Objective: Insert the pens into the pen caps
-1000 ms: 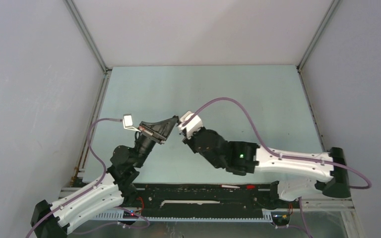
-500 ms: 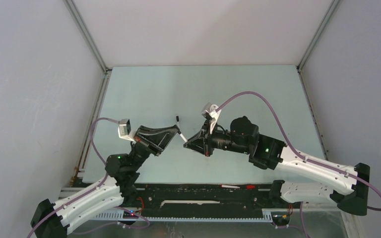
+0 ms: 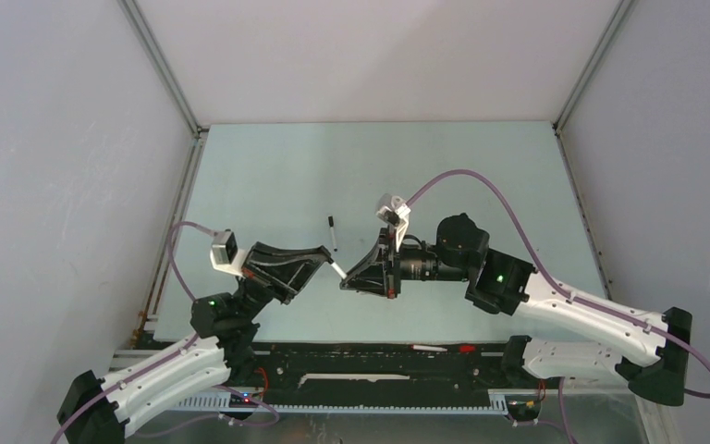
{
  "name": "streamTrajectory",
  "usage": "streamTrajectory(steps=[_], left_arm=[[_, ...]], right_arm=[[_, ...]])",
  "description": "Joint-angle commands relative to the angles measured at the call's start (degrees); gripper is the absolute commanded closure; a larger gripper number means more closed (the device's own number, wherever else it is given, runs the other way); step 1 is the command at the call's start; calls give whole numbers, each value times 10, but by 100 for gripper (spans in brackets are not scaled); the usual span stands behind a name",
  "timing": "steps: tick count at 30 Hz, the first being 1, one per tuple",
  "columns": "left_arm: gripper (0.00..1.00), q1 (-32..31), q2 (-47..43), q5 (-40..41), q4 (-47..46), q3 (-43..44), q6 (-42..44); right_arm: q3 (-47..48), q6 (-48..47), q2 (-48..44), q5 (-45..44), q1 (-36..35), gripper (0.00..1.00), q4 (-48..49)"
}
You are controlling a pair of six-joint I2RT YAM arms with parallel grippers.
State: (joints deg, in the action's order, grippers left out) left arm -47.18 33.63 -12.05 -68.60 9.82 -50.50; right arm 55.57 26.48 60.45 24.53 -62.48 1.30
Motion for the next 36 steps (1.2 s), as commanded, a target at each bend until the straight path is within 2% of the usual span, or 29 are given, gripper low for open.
streamTrajectory(steps=[1,8,11,16,21,26,32,36], left_arm=[[100,-16,27,-97,173,-21,35],[100,-25,38,-55,256,8,46],[100,-32,43,-3,333,31,45],[100,-43,44,54,445,75,32],[100,-73,49,158,567,120,22],[100,-108,86,257,668,163,-24],[100,-110,116,248,682,187,-46],[100,-110,110,239,678,182,-35]], right_arm=[[32,0,-38,-69,6,100,147],[58,-48,-28,-230,-9,100,36],[71,-65,-16,-293,-21,100,8],[94,-92,6,-343,-30,100,-28],[124,-119,38,-413,-49,100,-65],[170,-143,89,-538,-82,100,-111],[193,-162,130,-597,-107,100,-123],[193,-151,128,-572,-103,100,-129]])
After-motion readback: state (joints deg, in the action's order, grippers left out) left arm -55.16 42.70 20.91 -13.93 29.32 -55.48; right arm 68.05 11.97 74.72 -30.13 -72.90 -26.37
